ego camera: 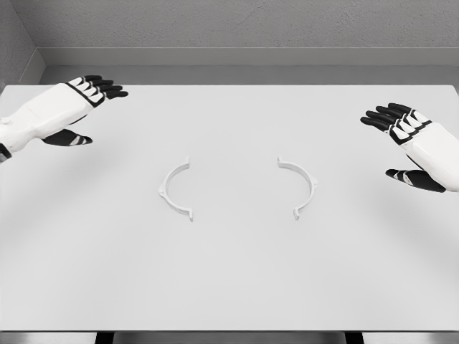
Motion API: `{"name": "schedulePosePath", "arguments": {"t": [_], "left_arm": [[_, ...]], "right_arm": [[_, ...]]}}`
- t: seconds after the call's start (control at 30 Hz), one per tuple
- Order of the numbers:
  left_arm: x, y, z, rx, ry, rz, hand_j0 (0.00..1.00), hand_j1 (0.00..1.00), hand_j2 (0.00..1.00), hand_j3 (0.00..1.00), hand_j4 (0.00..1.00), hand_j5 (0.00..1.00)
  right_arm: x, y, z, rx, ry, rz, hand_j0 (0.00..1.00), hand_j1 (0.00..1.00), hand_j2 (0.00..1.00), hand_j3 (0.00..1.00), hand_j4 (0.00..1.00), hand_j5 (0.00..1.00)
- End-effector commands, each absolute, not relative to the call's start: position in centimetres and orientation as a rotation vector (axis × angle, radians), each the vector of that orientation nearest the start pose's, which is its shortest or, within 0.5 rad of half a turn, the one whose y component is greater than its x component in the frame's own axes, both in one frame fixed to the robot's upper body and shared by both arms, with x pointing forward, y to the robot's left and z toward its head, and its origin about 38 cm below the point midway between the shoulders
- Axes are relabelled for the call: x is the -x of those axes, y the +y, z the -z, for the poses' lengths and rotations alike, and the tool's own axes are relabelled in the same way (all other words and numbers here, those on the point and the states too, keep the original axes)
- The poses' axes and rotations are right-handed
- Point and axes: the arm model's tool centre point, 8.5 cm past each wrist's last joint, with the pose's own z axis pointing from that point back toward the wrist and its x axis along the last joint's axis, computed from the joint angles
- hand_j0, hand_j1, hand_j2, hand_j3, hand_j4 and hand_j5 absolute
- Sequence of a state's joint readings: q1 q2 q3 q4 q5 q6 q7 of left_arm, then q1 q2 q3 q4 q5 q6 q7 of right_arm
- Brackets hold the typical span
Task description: Assemble PVC drainage pipe clamps
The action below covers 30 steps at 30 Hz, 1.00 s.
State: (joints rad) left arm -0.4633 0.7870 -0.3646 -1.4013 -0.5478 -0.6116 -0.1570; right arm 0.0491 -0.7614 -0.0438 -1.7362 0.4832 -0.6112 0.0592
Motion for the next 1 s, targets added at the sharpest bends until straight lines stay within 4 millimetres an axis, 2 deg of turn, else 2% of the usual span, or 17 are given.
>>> {"name": "schedulePosePath", "arguments": {"t": [0.0,0.07,0.13,0.17,0.2,0.23,0.3,0.33,0.4,0.47,0.5,0.67,0.77,0.8,0.83,0.97], "left_arm": [[-43.3,34.6,-22.2,-0.694,-1.702,1.747,1.00,1.00,1.00,1.00,1.00,1.00],[-43.2,34.6,-22.1,-0.690,-1.701,1.746,1.00,1.00,1.00,1.00,1.00,1.00],[-43.2,34.6,-22.0,-0.689,-1.701,1.746,1.00,1.00,1.00,1.00,1.00,1.00],[-43.2,34.5,-21.9,-0.686,-1.706,1.740,1.00,1.00,1.00,1.00,1.00,1.00],[-43.2,34.6,-21.9,-0.686,-1.704,1.737,1.00,1.00,1.00,1.00,1.00,1.00],[-43.2,34.6,-21.9,-0.685,-1.705,1.736,1.00,1.00,1.00,1.00,1.00,1.00],[-43.3,34.6,-21.8,-0.686,-1.700,1.736,1.00,1.00,1.00,1.00,1.00,1.00],[-43.3,34.6,-21.7,-0.686,-1.697,1.737,1.00,1.00,1.00,1.00,1.00,1.00],[-43.4,34.7,-21.5,-0.683,-1.692,1.732,1.00,1.00,1.00,1.00,1.00,1.00],[-43.6,35.4,-20.9,-0.684,-1.667,1.716,1.00,1.00,1.00,1.00,1.00,1.00],[-43.6,35.4,-20.9,-0.684,-1.668,1.716,1.00,1.00,1.00,1.00,1.00,1.00],[-43.3,32.0,-20.4,-0.677,-1.700,1.802,1.00,1.00,1.00,1.00,1.00,1.00],[-43.2,29.6,-19.2,-0.672,-1.700,1.871,1.00,1.00,1.00,1.00,1.00,1.00],[-43.0,28.7,-18.5,-0.654,-1.689,1.907,1.00,1.00,1.00,1.00,1.00,1.00],[-42.6,27.9,-18.6,-0.647,-1.704,1.935,1.00,1.00,1.00,1.00,1.00,1.00],[-40.9,26.6,-18.5,-0.615,-1.745,1.963,1.00,1.00,1.00,1.00,1.00,1.00]], "right_arm": [[-33.2,-36.6,-21.2,0.708,-1.866,-1.506,1.00,1.00,1.00,1.00,1.00,1.00],[-33.4,-37.1,-20.8,0.709,-1.851,-1.493,1.00,1.00,1.00,1.00,1.00,1.00],[-33.8,-36.1,-20.9,0.701,-1.888,-1.468,1.00,1.00,1.00,1.00,1.00,1.00],[-34.9,-34.8,-21.1,0.689,-1.892,-1.526,1.00,1.00,1.00,1.00,1.00,1.00],[-36.3,-33.4,-21.1,0.682,-1.813,-1.671,1.00,1.00,1.00,1.00,1.00,1.00],[-36.9,-32.5,-20.5,0.648,-1.772,-1.716,1.00,1.00,1.00,1.00,1.00,1.00],[-38.1,-31.9,-22.2,0.669,-1.751,-1.774,1.00,1.00,1.00,1.00,1.00,1.00],[-38.3,-31.8,-22.3,0.671,-1.734,-1.797,1.00,1.00,1.00,1.00,1.00,1.00],[-39.6,-31.4,-21.7,0.685,-1.670,-1.863,1.00,1.00,1.00,1.00,1.00,1.00],[-41.3,-30.7,-20.0,0.663,-1.583,-1.939,1.00,1.00,1.00,1.00,1.00,1.00],[-41.4,-30.5,-19.7,0.651,-1.576,-1.949,1.00,1.00,1.00,1.00,1.00,1.00],[-41.6,-30.3,-17.1,0.593,-1.530,-1.949,1.00,1.00,1.00,1.00,1.00,1.00],[-41.5,-28.8,-16.1,0.574,-1.546,-1.965,1.00,1.00,1.00,1.00,1.00,1.00],[-41.7,-28.6,-15.6,0.574,-1.543,-1.960,1.00,1.00,1.00,1.00,1.00,1.00],[-41.7,-28.8,-15.3,0.571,-1.532,-1.955,1.00,1.00,1.00,1.00,1.00,1.00],[-42.0,-27.9,-14.8,0.559,-1.545,-1.942,1.00,1.00,1.00,1.00,1.00,1.00]]}}
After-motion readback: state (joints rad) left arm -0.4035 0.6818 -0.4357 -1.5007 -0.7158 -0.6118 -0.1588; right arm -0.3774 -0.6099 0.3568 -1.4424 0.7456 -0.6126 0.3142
